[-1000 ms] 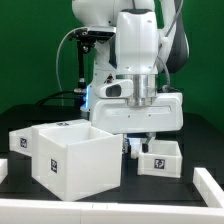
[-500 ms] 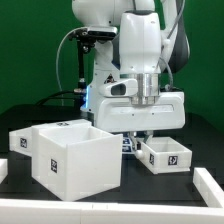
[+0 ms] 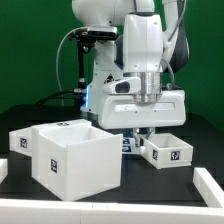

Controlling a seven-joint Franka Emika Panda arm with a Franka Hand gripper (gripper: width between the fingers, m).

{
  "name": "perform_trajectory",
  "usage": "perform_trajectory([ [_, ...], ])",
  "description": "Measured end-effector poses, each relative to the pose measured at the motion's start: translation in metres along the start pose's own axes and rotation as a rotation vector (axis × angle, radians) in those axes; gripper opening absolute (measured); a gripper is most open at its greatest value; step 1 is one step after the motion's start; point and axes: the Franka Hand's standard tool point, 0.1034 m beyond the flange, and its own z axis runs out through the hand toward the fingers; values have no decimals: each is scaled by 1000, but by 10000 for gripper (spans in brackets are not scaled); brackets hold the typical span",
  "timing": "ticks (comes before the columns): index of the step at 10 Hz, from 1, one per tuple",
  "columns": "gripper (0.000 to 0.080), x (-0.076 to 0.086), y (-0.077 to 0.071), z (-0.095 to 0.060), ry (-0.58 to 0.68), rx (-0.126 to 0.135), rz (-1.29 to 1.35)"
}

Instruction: Assemble drawer

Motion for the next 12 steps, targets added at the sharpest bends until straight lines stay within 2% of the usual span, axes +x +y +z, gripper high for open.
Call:
perform_trajectory([
  [2,36,3,1,0,4,0,1],
  [3,133,3,1,0,3,0,0],
  [4,133,3,1,0,4,0,0],
  [5,327,3,1,0,-5,1,4],
  [6,327,8,4,-11,-38,6,21],
  [7,527,16,13,-30,-60,7,35],
  [8,621,24,23,-49,-72,7,52],
  [9,621,33,32,-68,-82,9,75],
  [10,645,38,34,-80,-69,4,95],
  [12,649,36,34,-75,-68,4,93],
])
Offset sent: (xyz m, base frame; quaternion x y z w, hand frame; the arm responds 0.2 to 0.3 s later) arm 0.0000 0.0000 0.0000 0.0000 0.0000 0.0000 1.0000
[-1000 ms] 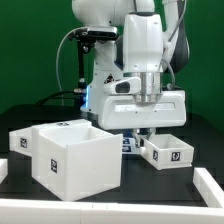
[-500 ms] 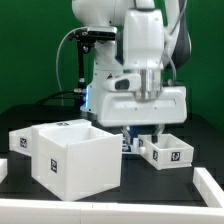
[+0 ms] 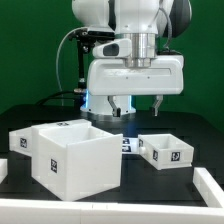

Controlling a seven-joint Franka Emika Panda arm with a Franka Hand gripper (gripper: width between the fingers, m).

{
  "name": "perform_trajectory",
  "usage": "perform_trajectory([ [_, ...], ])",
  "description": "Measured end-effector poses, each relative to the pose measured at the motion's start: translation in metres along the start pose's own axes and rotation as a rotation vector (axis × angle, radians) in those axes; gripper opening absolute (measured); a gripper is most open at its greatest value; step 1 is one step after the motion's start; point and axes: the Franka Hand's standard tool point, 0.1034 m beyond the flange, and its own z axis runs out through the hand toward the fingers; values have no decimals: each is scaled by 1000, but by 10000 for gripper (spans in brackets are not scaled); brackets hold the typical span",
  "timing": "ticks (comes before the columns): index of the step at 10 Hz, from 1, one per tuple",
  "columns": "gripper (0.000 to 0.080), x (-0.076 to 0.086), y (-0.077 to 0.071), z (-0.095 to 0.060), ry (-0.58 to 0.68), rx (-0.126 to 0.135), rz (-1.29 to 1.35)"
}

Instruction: Assemble drawer

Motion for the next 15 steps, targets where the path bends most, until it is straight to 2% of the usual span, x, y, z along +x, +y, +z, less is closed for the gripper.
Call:
perform_trajectory([
  [3,649,1,2,-2,-2,-1,-3],
  [4,649,7,15,-16,-46,-1,-53],
  [5,649,30,33,-33,-50,2,-97],
  [6,649,49,44,-37,-50,5,-138],
  [7,649,63,45,-40,-62,11,-172],
  [8,649,67,41,-41,-61,2,-121],
  [10,649,65,43,-37,-66,3,-145],
  [11,649,68,45,-29,-50,-6,-205],
  [12,649,77,48,-26,-61,-8,-258],
  [13,649,100,55,-22,-62,-32,-317],
  [14,649,110,59,-12,-72,-49,-350],
  [15,649,104,59,-7,-77,-36,-275],
])
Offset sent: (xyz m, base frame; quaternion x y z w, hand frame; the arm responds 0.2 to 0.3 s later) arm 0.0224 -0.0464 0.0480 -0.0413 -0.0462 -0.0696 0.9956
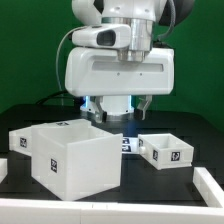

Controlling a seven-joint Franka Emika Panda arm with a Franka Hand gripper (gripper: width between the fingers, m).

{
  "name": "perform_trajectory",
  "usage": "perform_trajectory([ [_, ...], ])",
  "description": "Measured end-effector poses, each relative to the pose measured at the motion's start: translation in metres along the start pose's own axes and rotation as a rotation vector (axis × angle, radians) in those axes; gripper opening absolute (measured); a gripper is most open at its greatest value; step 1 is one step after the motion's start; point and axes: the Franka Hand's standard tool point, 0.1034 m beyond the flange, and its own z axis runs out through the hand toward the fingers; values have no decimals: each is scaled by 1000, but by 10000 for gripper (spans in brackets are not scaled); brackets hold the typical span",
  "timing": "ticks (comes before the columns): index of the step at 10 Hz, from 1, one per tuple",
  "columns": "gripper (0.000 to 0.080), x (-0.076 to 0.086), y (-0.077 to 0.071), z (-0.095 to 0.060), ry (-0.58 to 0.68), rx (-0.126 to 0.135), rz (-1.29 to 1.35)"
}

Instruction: Assemble drawer

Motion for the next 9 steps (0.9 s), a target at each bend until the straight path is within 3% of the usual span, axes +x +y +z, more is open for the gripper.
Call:
perform_trajectory([
  [3,649,-1,4,2,-7,-9,-27],
  [4,649,-1,15,6,-27,-17,-36],
  [5,649,-1,27,0,-56,-7,-37],
  [6,649,-1,32,-1,-42,-33,-33],
  [7,649,-1,19,1,-8,-85,-53],
  [8,649,0,4,3,29,-112,-50],
  [9,649,1,-1,4,25,-120,-64],
])
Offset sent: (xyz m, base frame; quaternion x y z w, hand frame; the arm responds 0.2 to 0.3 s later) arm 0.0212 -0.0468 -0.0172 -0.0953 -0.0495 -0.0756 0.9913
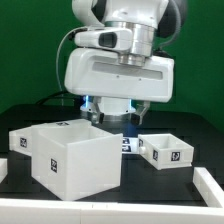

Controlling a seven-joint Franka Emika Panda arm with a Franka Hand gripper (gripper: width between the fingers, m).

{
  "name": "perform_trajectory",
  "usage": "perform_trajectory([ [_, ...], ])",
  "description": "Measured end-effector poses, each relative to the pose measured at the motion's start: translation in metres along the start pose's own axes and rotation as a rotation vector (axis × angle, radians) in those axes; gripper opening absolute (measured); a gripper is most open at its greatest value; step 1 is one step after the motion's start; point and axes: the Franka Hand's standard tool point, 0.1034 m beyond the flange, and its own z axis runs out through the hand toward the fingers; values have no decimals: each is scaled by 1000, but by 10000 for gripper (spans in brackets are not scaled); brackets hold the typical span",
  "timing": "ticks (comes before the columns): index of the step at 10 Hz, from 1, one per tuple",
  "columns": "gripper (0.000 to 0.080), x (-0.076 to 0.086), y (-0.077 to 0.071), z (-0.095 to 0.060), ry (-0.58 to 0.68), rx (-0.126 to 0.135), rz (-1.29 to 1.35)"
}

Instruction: Assemble drawer

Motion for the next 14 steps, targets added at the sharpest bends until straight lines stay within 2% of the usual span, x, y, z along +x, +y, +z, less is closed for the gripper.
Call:
perform_trajectory([
  [3,649,0,4,1,13,9,-36],
  [5,649,-4,20,3,36,28,-91],
  [6,649,-5,28,3,65,25,-109],
  [7,649,-7,37,1,113,7,-106],
  [9,649,-17,53,1,208,-55,-105],
  [11,649,-29,63,4,247,-89,-100],
  [12,649,-35,54,6,241,-67,-75],
  [14,649,-29,40,-1,236,-27,-66],
])
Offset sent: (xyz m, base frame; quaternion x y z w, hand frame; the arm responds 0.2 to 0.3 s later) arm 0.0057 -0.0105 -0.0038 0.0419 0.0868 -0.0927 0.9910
